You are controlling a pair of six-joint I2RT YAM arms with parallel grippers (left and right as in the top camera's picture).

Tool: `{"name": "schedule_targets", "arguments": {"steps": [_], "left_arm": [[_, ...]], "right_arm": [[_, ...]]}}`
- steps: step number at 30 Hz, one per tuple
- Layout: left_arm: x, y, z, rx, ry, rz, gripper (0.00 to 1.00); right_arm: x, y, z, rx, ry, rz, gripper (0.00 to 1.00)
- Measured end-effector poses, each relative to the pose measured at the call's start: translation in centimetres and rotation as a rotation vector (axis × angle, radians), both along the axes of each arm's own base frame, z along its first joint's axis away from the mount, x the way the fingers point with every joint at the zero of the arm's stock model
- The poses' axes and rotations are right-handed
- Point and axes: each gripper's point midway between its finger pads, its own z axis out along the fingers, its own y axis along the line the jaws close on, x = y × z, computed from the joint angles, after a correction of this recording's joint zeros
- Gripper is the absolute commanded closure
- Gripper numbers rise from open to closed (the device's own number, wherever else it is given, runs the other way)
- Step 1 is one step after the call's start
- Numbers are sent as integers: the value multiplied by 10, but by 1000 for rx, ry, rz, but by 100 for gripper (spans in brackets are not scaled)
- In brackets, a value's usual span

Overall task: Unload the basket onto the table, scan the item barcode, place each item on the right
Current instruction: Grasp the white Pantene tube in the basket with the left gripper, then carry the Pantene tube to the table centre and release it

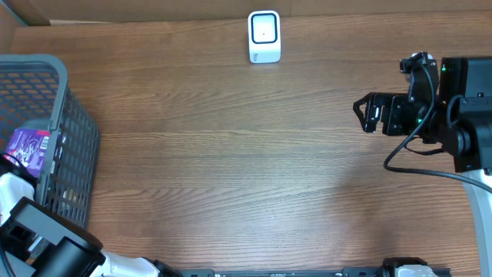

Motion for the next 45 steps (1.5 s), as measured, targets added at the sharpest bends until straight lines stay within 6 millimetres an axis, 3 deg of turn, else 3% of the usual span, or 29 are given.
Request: {"name": "schedule_targets", "arguments": {"steps": [8, 12, 19, 25, 29, 34, 40, 45], "left_arm": [[6, -10, 14, -115, 3, -62, 96], [19, -20, 35, -194, -46, -126, 96], [46, -25, 95, -215, -183, -234, 96], [67, -11, 190, 21, -348, -337, 96], [63, -19, 246, 161, -415, -376, 96], [60, -30, 270, 214, -463, -404, 96], [80, -37, 297, 293, -562, -543, 96], [99, -74, 326, 378, -609, -734, 96]], "right_arm": [[0, 0, 0, 0, 0, 0, 0], [0, 0, 0, 0, 0, 0, 0], [0, 0, 0, 0, 1, 0, 0], [0, 0, 0, 1, 0, 0, 0], [0, 0, 0, 0, 1, -1, 0], [0, 0, 0, 0, 0, 0, 0], [0, 0, 0, 0, 0, 0, 0], [0, 0, 0, 0, 0, 0, 0]]}}
